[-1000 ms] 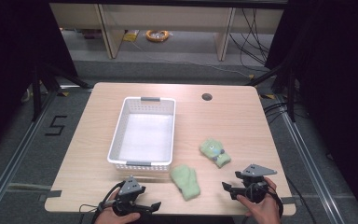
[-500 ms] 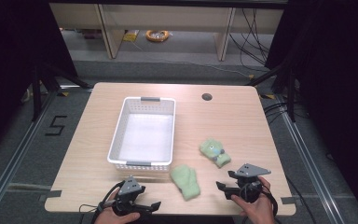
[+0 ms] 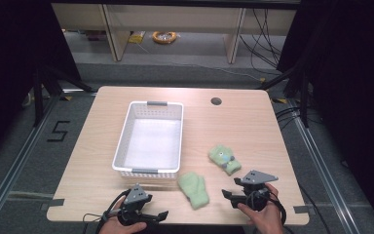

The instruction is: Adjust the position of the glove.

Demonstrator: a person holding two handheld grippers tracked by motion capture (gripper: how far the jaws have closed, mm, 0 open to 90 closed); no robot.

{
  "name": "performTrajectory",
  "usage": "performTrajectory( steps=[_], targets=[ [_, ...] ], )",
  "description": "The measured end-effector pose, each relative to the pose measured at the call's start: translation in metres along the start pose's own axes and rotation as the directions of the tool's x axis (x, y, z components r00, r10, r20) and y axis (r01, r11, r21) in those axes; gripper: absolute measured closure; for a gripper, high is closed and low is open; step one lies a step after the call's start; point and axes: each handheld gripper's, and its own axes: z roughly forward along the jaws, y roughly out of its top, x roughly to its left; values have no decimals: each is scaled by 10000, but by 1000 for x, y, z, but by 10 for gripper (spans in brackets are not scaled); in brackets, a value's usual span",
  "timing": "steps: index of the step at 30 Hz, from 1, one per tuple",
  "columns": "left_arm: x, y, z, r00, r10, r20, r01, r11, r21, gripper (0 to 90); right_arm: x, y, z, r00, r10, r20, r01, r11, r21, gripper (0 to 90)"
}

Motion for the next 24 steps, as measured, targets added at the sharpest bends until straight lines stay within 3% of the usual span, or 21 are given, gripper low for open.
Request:
performTrajectory(
  steps=[1,4,5,7,8,9,12,14,18,24],
  targets=[
    [0,0,0,10000,-10,-17,10,10000,6,168,-2,1,2,9992,-391,-96,390,9992,-67,366],
    [0,0,0,10000,22,-24,-22,10000,36,168,0,3,3,9989,-467,-12,467,9988,-108,377],
    [1,0,0,10000,25,-22,-25,10000,43,168,4,4,3,9996,-234,-142,234,9997,-42,392],
    [2,0,-1,9998,165,-94,-163,9997,181,168,7,8,7,9978,-630,-229,625,9979,-187,403],
    [2,0,-1,9998,164,-90,-163,9997,163,168,11,10,8,9987,-439,-278,436,9990,-102,405],
    [3,0,-2,9995,284,-106,-281,9993,254,168,11,11,10,9981,-539,-288,534,9984,-184,412],
    [1,0,-1,10000,-62,-6,62,10000,23,168,15,17,15,9967,-649,-480,636,9976,-291,446],
    [2,0,-1,10000,96,-7,-96,9999,135,168,19,22,19,9952,-663,-715,644,9975,-276,465],
    [1,0,-2,10000,-33,36,33,9998,186,168,27,30,27,9930,-892,-767,880,9959,-197,484],
    [2,0,-2,9999,146,0,-146,9998,136,168,36,38,37,9902,-972,-1001,981,9952,36,519]
  ],
)
